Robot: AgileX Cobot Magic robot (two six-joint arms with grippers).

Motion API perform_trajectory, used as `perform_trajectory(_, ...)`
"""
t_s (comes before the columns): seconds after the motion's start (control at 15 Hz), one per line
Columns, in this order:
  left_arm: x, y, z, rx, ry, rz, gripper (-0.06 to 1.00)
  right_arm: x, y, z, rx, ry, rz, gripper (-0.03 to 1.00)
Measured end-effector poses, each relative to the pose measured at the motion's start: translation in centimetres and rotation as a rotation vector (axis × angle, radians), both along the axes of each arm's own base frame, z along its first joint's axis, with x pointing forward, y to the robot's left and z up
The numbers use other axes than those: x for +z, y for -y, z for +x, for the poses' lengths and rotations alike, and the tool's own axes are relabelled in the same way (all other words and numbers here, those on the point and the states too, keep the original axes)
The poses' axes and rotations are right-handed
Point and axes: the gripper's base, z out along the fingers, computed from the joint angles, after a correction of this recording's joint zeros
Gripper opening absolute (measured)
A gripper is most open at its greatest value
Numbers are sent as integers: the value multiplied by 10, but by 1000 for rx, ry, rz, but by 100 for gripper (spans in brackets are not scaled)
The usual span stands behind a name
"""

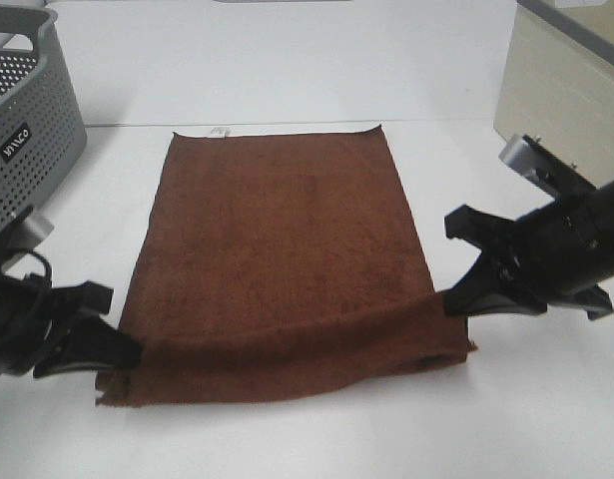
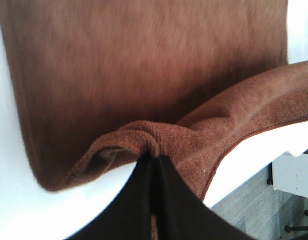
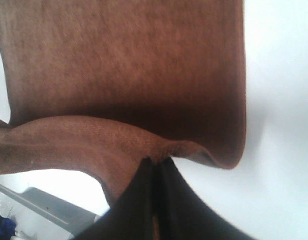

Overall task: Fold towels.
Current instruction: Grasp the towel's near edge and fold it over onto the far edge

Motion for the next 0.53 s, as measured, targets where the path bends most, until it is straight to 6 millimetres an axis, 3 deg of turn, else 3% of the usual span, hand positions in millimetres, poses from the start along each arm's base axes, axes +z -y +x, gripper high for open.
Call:
perform_trajectory(0.33, 52, 7, 89, 32, 140, 36, 0, 15, -10, 75, 22, 70, -11, 0)
perform_trajectory(0.53, 61, 8, 135, 54, 168, 79, 0, 13, -19, 123, 37, 92, 5, 0)
